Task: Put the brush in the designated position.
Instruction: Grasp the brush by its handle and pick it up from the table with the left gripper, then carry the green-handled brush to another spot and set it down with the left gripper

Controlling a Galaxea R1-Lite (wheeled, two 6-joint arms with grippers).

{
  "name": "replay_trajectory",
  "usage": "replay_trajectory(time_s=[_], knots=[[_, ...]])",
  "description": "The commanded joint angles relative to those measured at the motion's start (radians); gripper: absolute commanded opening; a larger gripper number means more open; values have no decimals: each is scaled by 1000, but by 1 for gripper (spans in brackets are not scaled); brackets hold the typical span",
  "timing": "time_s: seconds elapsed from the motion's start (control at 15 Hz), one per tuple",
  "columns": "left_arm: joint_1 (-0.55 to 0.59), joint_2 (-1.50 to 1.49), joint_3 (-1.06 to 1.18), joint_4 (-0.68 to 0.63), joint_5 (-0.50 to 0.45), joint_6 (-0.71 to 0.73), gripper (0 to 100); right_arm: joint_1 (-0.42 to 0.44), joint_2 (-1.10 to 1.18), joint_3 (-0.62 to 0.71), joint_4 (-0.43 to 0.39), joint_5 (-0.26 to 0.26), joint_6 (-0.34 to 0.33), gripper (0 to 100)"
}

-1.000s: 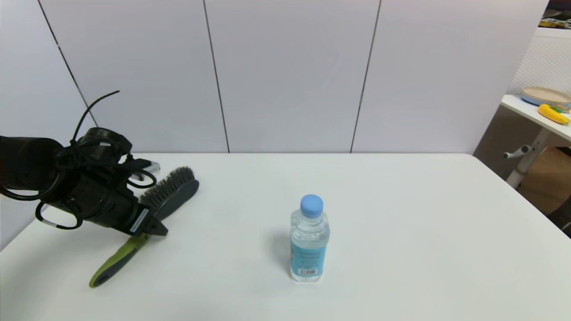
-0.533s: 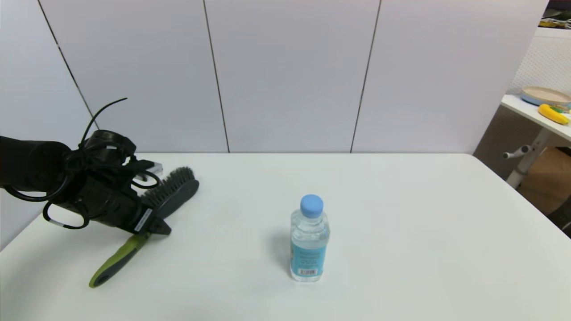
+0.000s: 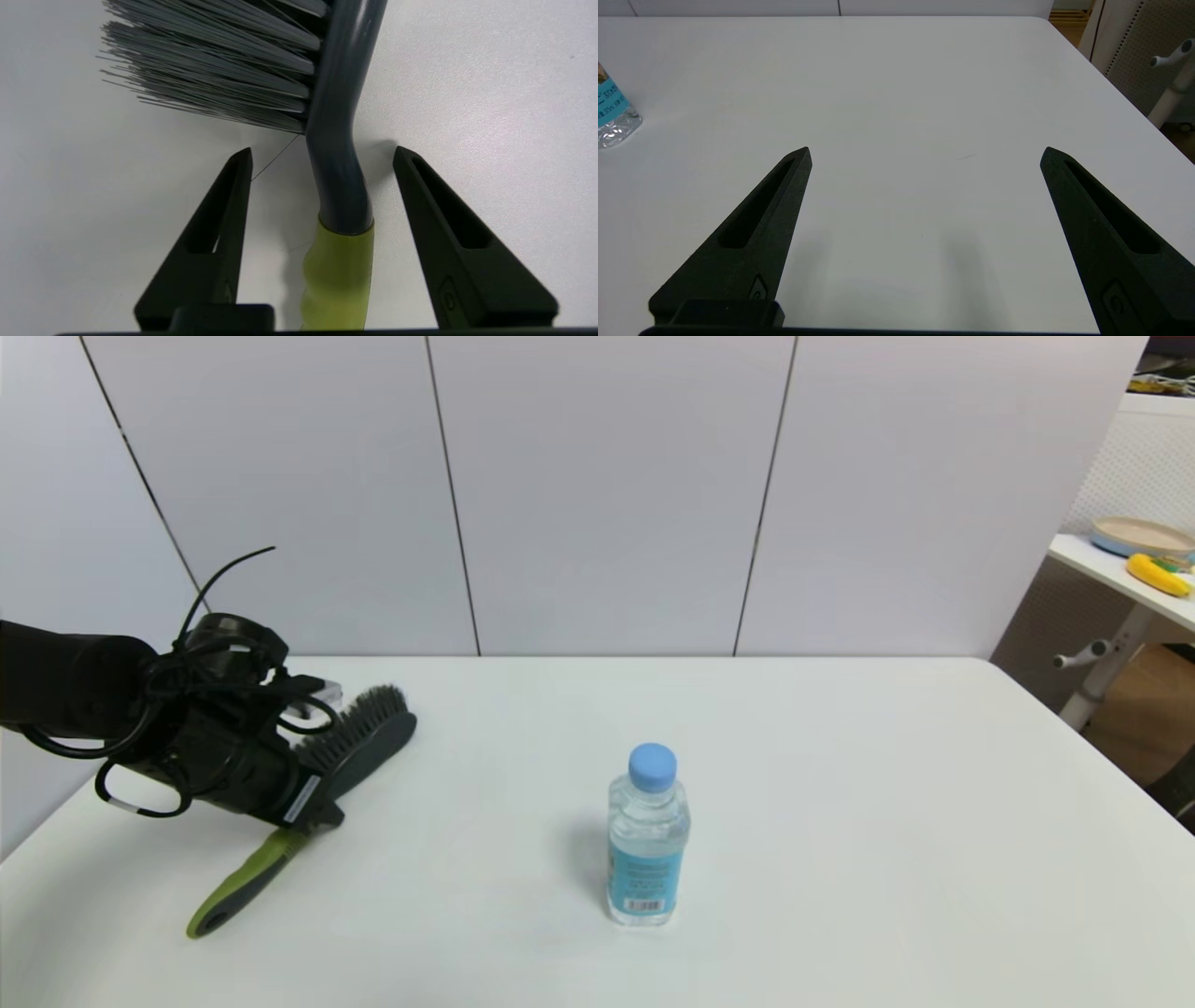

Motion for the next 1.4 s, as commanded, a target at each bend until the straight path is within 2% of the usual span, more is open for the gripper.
replay_trajectory(time_s=[0.07, 0.6, 0.73, 1.0, 1.4], knots=[[2, 0, 4, 6, -4, -1, 0, 0, 1, 2, 0, 0, 0, 100], [2, -20, 5, 34, -5, 5, 0, 0, 1, 2, 0, 0, 0, 100], [2, -44, -18, 81, -7, 5, 0, 0, 1, 2, 1, 0, 0, 100], [2, -107, -163, 276, -4, 14, 0, 0, 1, 2, 1, 0, 0, 100], [2, -143, -208, 319, -4, 46, 0, 0, 1, 2, 0, 0, 0, 100]])
